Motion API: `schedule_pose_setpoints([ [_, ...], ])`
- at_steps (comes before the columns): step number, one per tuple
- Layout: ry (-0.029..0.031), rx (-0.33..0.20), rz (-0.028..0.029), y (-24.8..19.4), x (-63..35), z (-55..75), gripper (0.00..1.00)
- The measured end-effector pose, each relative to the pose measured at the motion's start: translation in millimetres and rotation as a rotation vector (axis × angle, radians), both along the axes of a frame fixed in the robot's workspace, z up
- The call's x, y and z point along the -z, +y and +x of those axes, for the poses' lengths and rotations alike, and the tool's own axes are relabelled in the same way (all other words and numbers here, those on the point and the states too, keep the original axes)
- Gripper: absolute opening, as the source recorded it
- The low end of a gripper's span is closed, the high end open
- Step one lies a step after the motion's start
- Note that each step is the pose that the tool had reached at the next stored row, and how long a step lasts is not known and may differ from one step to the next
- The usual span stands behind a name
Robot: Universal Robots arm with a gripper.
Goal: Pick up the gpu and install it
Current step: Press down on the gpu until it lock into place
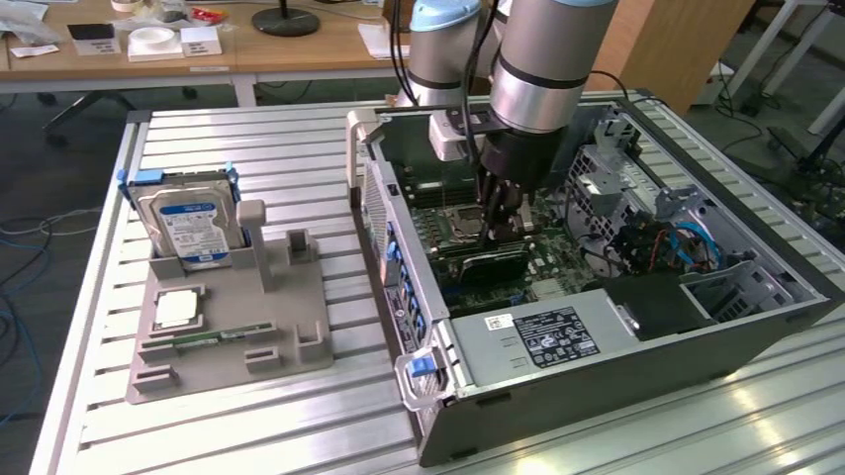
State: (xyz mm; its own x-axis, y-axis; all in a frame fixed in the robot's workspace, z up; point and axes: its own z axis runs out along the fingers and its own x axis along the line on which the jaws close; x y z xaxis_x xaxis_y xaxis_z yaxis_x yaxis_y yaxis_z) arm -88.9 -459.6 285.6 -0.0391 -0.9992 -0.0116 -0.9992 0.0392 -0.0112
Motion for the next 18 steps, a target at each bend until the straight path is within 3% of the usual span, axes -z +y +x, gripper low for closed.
schedule_pose_setpoints([
  [9,-0.0001,0.000,0.0010,2.9,0.6,0.0,0.11],
  [18,0.0000,0.000,0.0038,3.0,1.0,0.0,0.11],
])
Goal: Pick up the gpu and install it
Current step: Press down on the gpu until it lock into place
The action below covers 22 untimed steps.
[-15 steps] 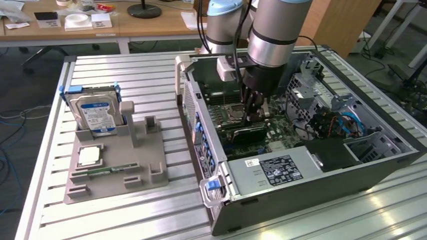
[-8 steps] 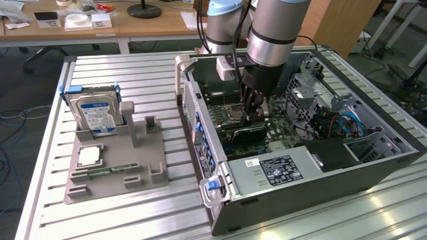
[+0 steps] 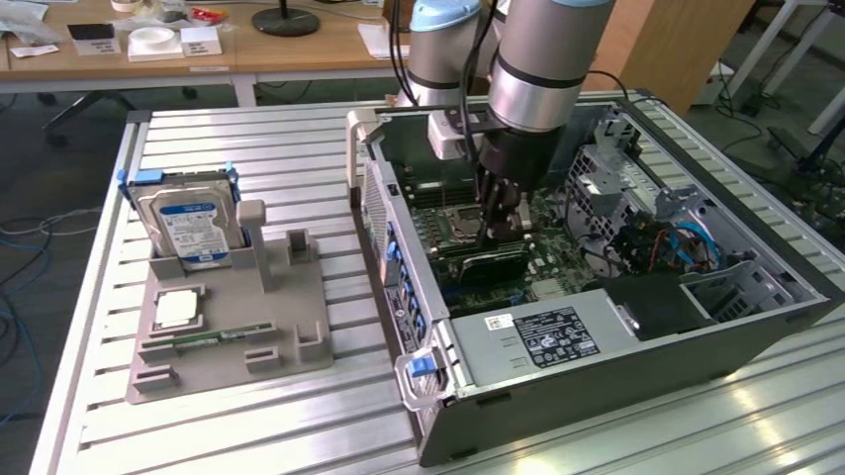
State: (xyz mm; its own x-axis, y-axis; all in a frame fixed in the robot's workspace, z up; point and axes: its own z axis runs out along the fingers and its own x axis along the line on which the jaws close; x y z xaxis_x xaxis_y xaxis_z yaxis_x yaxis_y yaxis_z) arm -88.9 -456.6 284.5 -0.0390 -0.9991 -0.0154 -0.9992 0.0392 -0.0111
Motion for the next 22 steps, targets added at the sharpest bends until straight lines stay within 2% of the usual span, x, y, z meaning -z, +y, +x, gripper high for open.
schedule_pose_setpoints([
  [22,-0.0002,0.000,0.0004,0.2,8.0,-2.3,0.11],
])
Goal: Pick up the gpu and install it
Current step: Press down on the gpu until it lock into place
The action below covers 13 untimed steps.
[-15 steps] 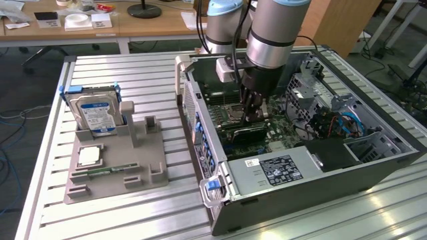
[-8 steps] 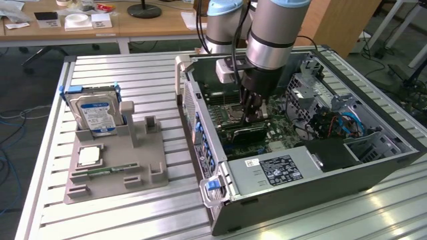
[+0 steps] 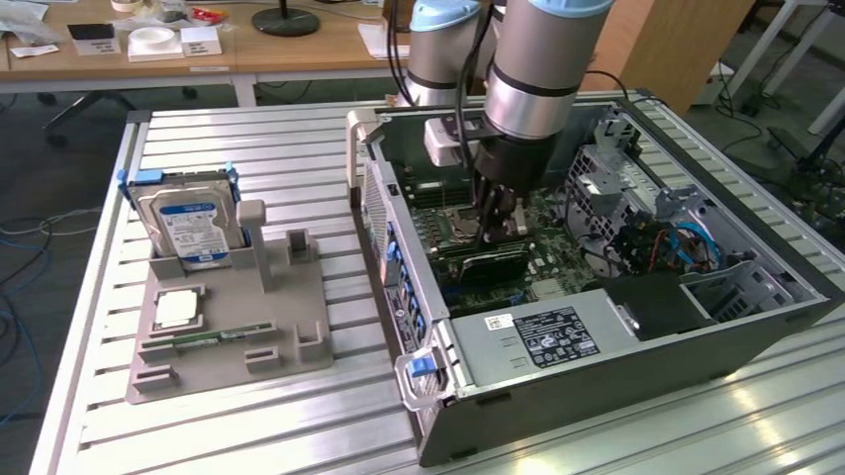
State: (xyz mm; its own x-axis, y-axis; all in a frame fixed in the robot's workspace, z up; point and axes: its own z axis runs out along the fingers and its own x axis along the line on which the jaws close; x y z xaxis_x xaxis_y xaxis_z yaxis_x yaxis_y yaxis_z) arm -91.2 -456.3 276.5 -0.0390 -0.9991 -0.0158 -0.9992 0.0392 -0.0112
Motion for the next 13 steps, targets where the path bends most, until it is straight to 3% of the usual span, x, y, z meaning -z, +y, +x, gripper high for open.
schedule_pose_setpoints([
  [8,0.0002,0.000,-0.0002,1.8,4.3,1.8,0.11],
  [13,0.0001,0.000,-0.0003,5.3,7.5,2.0,0.11],
])
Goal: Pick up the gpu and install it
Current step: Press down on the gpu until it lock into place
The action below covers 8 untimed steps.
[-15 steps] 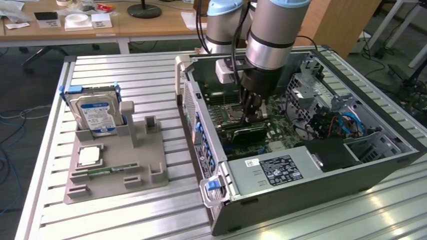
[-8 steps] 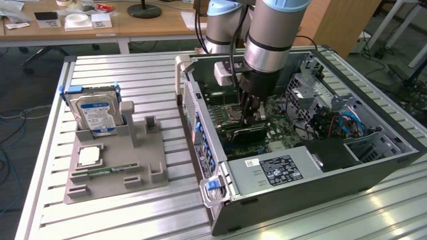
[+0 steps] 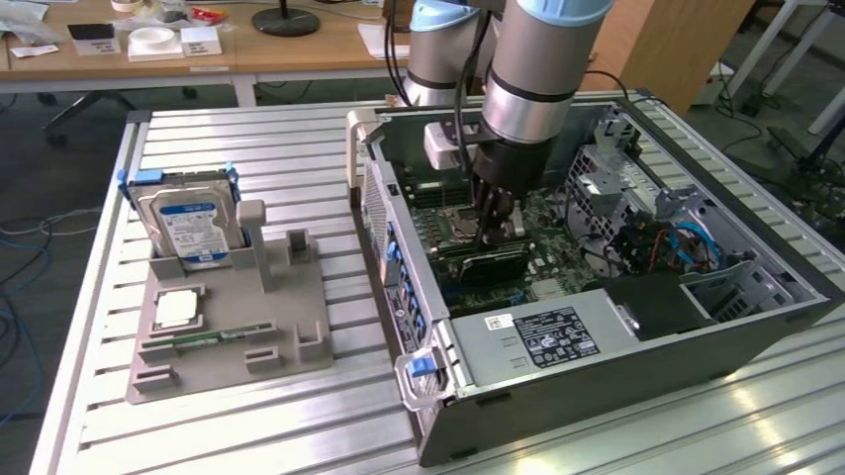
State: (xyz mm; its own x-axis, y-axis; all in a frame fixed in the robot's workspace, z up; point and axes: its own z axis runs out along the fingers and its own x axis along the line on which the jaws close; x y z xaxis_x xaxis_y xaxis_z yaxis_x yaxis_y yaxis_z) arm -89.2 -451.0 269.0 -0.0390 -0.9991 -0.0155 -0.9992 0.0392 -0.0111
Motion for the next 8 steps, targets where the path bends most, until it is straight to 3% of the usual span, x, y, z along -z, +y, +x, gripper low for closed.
schedule_pose_setpoints([
  [8,0.0001,0.000,0.0000,0.9,1.9,2.5,0.11],
])
